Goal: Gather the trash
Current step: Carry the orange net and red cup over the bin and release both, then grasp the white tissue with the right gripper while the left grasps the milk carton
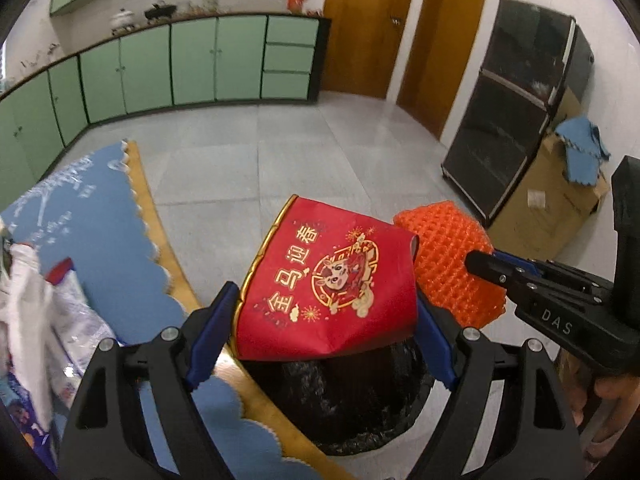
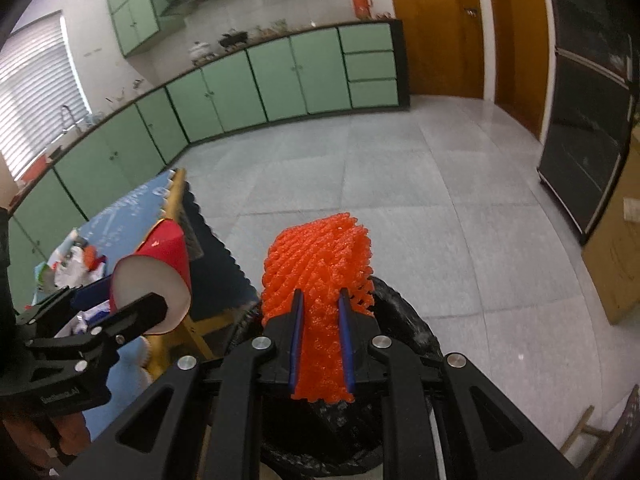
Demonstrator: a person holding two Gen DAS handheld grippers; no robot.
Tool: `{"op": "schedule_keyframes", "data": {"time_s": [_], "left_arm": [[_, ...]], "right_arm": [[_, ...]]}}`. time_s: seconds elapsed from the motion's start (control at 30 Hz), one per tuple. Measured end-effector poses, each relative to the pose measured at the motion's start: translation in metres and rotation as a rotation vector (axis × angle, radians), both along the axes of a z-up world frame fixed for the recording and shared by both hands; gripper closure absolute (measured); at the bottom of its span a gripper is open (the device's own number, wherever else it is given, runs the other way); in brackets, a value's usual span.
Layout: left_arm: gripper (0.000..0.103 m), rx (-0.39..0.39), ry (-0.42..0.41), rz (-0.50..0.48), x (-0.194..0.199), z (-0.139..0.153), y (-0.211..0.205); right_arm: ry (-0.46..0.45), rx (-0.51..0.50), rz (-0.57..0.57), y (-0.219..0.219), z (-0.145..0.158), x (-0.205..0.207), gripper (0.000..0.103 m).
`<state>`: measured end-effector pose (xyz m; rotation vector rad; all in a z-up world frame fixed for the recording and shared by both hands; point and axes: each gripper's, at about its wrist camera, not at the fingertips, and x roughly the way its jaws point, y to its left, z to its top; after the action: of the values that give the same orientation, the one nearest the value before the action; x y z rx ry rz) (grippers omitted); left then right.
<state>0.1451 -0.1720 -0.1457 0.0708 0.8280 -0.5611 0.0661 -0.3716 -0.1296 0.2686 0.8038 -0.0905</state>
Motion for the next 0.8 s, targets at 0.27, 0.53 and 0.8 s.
{"op": "schedule_keyframes", "data": {"time_s": [0.27,0.53,0.8], "left_arm": [[0.016,-0.016,0.028,0.002,-0.001,-0.004,0.007],[0.015,-0.018,-0.046,0.111,-0.014,0.025,0.050],[0.014,0.078,-0.201,0.416,-0.040,0.056,0.137]], "right_arm": [[0.026,0.004,-0.028,-0.012,-0.008,0.003,0.067],[-0.046,-0.001,-0.008,0.004,0.018,0.001,0.033],[-0.161,-0.007,0.117,0.066,0.054,0.008,0.018]]}}
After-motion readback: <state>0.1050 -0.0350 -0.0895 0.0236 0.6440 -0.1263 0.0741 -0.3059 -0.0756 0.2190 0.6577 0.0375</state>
